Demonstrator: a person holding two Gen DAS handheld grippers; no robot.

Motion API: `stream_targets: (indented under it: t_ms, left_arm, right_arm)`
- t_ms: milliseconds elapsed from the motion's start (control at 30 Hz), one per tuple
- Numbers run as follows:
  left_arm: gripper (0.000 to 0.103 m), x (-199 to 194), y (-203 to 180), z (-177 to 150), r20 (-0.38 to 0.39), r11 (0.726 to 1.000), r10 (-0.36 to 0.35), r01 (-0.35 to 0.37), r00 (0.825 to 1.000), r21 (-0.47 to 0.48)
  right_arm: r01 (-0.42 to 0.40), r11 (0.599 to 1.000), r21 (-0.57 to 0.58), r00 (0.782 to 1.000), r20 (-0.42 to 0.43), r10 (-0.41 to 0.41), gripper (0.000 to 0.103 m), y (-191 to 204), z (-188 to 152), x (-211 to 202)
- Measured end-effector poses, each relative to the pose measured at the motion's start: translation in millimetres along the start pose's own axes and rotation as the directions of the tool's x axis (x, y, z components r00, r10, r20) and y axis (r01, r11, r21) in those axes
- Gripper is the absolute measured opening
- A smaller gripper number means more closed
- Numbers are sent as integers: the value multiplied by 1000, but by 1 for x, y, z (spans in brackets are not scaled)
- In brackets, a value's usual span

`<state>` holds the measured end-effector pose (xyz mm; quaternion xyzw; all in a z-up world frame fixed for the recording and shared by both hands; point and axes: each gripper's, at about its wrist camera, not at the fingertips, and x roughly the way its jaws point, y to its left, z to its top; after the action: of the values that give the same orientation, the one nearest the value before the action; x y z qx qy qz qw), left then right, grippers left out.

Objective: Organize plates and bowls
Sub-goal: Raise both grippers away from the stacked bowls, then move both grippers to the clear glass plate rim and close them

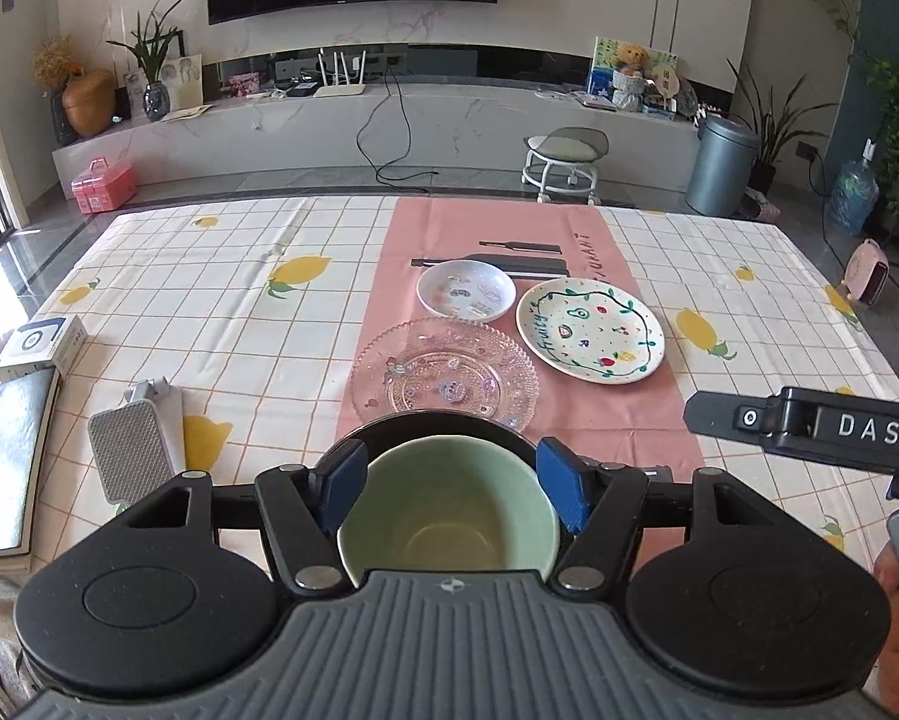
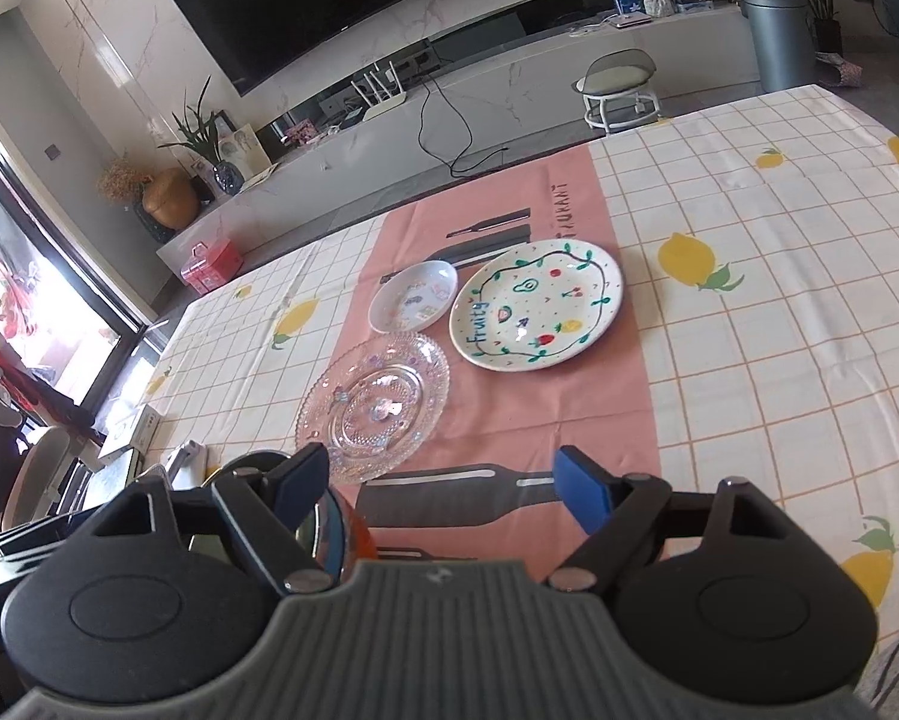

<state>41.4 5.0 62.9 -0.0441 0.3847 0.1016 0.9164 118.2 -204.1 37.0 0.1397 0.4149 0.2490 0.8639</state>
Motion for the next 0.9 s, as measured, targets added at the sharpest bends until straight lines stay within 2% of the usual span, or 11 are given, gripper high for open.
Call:
stream_targets:
  t_ms: [133,367,533,567,600,633,700,767,900]
  left_arm:
    - [76,2,-6,11,-33,999,14,-13,999,38]
    - [76,9,2,33,-77,999,-18,21,997,39]
    - [76,21,10,47,-97,996,-62,67,993,56]
    - [74,25,14,49,-113,994,-73,81,991,70]
    - [73,30,17,52,-136,991,-92,104,986,87]
    - [70,36,23,55,-166,985,-128,145,978,97]
    - [66,44,40,58,-172,980,-181,193,968,50]
    - [63,53,57,61,-156,979,-201,203,967,-1]
    - [57,78,81,64,-142,980,-198,192,970,-57]
  right_arm:
    - [11,1000,2,999,30,-11,80,-19,10,-11]
    - [24,997,73,1000,14,-25,80,-52,20,-8]
    - [5,996,88,1000,-3,-4,78,-54,19,0]
    - [-7,996,85,1000,-6,7,77,-52,17,2]
    - [-20,996,82,1000,-8,21,69,-50,17,6]
    - [-30,996,80,999,-10,31,66,-49,16,10]
    - [-54,996,75,998,-22,56,63,-45,15,20]
    - [-81,993,83,995,-45,85,54,-42,17,32]
    - [-102,989,107,989,-96,113,52,-32,29,59]
